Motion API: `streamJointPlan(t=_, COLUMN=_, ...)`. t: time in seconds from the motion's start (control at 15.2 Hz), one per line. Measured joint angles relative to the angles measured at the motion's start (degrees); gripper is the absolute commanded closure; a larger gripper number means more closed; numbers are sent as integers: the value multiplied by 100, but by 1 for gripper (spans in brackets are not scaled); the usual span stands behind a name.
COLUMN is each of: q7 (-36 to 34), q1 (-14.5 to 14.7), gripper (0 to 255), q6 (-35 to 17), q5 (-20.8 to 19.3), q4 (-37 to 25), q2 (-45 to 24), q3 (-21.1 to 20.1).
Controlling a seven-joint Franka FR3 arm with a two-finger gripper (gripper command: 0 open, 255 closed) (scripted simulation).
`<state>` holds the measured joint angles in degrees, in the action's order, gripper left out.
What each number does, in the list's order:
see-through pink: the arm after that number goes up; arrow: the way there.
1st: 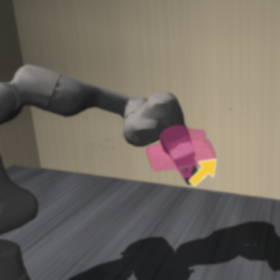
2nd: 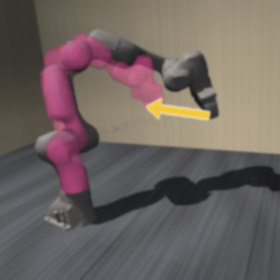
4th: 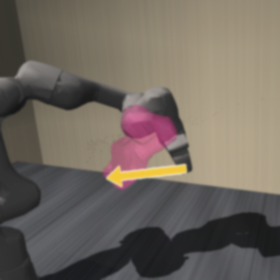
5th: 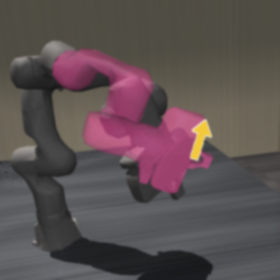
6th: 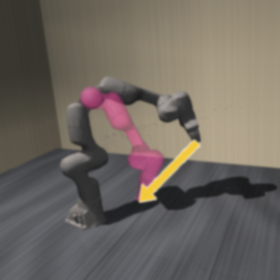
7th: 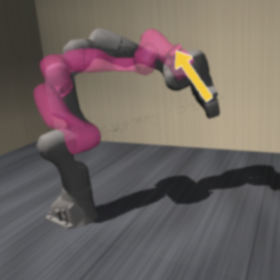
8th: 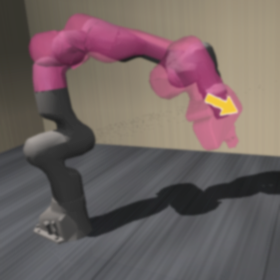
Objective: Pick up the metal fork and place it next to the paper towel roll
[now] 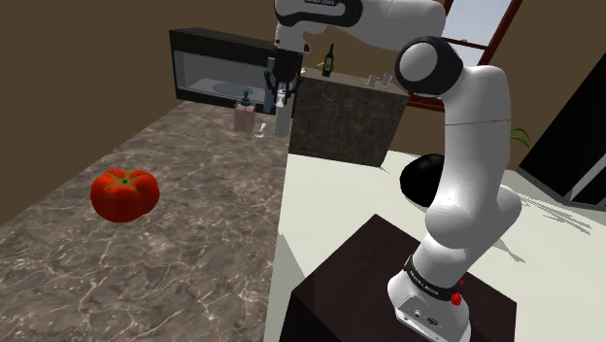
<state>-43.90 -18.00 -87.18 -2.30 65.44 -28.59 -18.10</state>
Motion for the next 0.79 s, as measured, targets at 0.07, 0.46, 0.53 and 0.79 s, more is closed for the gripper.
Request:
streamJointPlan(t=0.07, q7=-3, q1=5, gripper=255, q6=-80, q5=-7, q4=51, q2=-28, q3=2)
streamJointPlan(t=0.46, q7=26, q1=-50, gripper=255, q6=-559, q5=15, q4=621, q2=60, q3=5)
streamJointPlan(t=0.53, q7=44, q1=-69, gripper=255, q6=-672, q5=18, q4=749, q2=73, q3=10)
streamJointPlan(t=0.79, q7=52, q1=-88, gripper=255, q6=-977, q5=22, q4=1072, q2=91, q3=13)
